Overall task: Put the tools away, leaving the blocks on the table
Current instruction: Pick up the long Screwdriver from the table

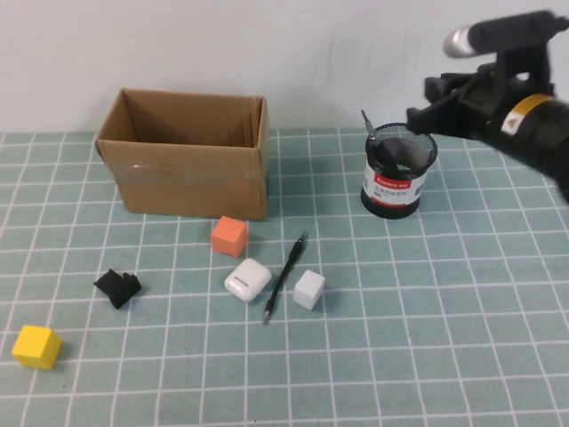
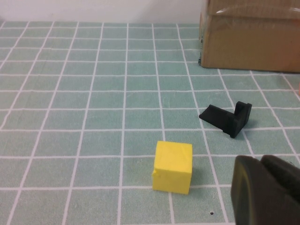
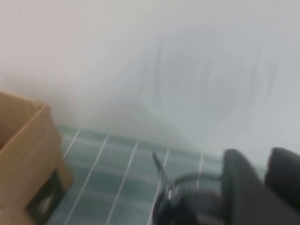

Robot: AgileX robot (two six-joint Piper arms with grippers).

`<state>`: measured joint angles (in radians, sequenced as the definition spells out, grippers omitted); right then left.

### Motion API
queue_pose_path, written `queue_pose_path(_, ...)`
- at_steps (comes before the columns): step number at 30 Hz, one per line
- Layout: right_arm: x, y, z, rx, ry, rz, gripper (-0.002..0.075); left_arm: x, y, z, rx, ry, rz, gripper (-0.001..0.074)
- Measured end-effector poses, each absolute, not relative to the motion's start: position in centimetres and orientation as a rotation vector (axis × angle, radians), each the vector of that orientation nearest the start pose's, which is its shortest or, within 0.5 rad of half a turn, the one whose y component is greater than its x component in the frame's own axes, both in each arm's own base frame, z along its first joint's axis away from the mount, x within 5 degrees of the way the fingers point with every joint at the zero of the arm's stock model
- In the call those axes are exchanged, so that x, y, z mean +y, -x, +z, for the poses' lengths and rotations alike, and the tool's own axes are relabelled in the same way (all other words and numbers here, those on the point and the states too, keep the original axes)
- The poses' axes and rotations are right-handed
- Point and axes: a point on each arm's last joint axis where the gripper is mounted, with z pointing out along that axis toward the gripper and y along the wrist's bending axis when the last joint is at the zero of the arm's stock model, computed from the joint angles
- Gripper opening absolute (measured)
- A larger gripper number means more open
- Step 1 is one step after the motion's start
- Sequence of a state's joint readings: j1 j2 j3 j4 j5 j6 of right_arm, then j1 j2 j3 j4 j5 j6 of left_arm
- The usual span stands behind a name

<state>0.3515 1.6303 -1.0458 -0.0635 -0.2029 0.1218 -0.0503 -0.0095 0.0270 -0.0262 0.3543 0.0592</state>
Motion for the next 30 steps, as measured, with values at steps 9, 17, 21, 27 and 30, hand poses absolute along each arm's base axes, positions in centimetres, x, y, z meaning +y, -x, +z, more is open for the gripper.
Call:
queue_pose_path(9,15.6,-31.8,30.2,2.398,0.373,0.277,-0.0004,-0.4,-5.3,17.3,1.853,-0.085,-0.019,-0.0002)
queue_pose_path(17,24.2,-31.7,27.1,2.570,0.574,0.328,0.0001,-0.4,-5.3,17.3,1.853,-0.085,-0.019,-0.0002)
queue_pose_path(21,26.3,-33.8,24.6,2.629,0.510,0.330,0.0095,-0.4,-5.3,17.3,1.853,-0.085,-0.019,-0.0002)
queue_pose_path(27,28.3,-36.7,20.7,2.720,0.271,0.308,0.0274,-0.4,-5.3,17.3,1.853,-0.085,-0.019,-0.0003)
queue_pose_path(30,29.0,-37.8,19.2,2.741,0.180,0.304,0.0293,-0.4,-5.3,17.3,1.853,-0.085,-0.019,-0.0003)
